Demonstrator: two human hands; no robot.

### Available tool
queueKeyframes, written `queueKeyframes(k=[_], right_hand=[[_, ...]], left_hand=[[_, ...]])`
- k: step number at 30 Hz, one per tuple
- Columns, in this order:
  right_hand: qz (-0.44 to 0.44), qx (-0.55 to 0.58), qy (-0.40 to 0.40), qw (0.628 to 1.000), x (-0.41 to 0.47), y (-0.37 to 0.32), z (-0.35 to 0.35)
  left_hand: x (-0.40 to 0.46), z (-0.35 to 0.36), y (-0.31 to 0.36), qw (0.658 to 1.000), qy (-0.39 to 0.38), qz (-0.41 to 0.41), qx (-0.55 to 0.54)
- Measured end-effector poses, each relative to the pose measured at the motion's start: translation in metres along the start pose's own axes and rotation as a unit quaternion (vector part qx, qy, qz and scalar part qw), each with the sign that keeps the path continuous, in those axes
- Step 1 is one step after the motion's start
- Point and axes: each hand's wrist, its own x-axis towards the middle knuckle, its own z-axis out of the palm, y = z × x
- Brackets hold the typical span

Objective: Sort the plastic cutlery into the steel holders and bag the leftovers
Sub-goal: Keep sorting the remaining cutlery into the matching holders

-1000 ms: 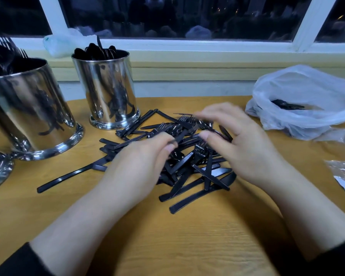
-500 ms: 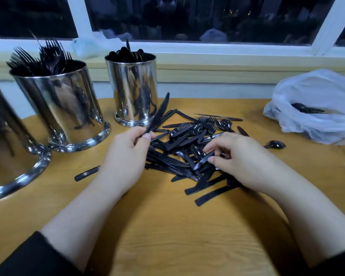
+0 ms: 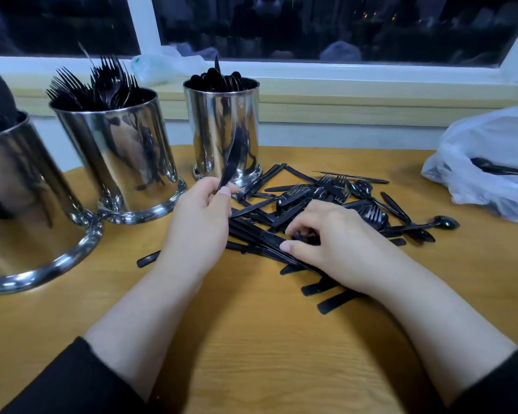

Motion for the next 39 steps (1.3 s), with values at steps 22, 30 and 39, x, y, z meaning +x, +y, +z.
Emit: queueKeyframes(k=[22, 30, 39], right_hand=[[0.022, 0.146, 0.156, 0.977, -0.005, -0.001, -0.008], [0.006, 0.263, 0.175, 0.949, -0.005, -0.003, -0.005], [0.006, 0.136, 0.156, 0.978, 0.004, 0.003, -0.005]], left_hand=[[-0.001, -0.021, 0.011, 0.986, -0.005, 0.103, 0.132], [-0.005, -0.019, 0.013, 0.973, -0.21, 0.019, 0.094], [0.005, -0.038, 0.005, 0.982, -0.186, -0.009, 0.026]])
